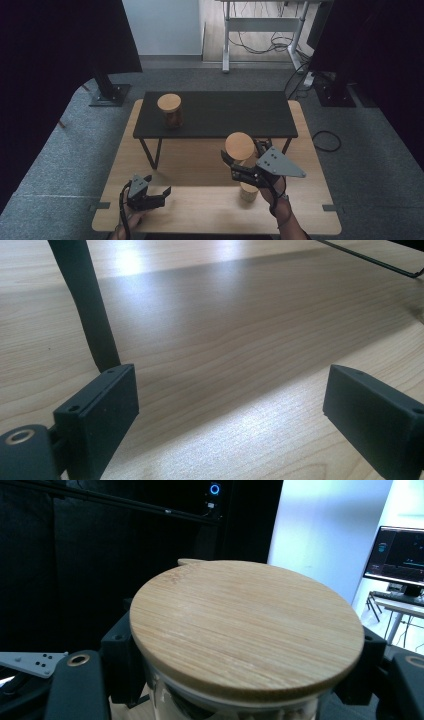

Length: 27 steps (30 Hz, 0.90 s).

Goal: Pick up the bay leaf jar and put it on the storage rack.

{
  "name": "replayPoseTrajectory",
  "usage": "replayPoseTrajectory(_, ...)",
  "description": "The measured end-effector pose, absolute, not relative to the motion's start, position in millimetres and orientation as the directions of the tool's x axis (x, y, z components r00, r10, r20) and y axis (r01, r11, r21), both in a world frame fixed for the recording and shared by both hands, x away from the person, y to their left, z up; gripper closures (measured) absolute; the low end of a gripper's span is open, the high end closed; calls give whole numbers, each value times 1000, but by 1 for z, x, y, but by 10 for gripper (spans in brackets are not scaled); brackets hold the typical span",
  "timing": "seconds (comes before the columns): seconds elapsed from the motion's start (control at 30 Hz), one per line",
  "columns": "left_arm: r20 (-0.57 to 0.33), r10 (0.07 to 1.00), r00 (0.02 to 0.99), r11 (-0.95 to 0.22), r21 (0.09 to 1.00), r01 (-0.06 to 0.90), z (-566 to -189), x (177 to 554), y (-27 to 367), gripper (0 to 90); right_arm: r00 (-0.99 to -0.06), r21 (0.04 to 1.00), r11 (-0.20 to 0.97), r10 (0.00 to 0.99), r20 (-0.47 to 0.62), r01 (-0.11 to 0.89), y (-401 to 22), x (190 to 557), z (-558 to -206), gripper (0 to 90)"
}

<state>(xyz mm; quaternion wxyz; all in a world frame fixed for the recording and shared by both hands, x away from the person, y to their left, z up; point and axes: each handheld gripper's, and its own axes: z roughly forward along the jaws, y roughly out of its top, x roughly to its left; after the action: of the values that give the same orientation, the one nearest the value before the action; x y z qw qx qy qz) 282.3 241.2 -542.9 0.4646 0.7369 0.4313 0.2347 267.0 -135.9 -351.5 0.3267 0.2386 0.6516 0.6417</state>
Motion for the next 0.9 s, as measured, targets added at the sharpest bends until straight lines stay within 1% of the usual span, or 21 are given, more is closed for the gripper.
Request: replayPoseTrajectory(0.9, -56, 853, 519, -195, 887, 418, -543, 282, 241, 70, -671, 990, 94, 728, -143, -109, -131, 287, -341, 254)
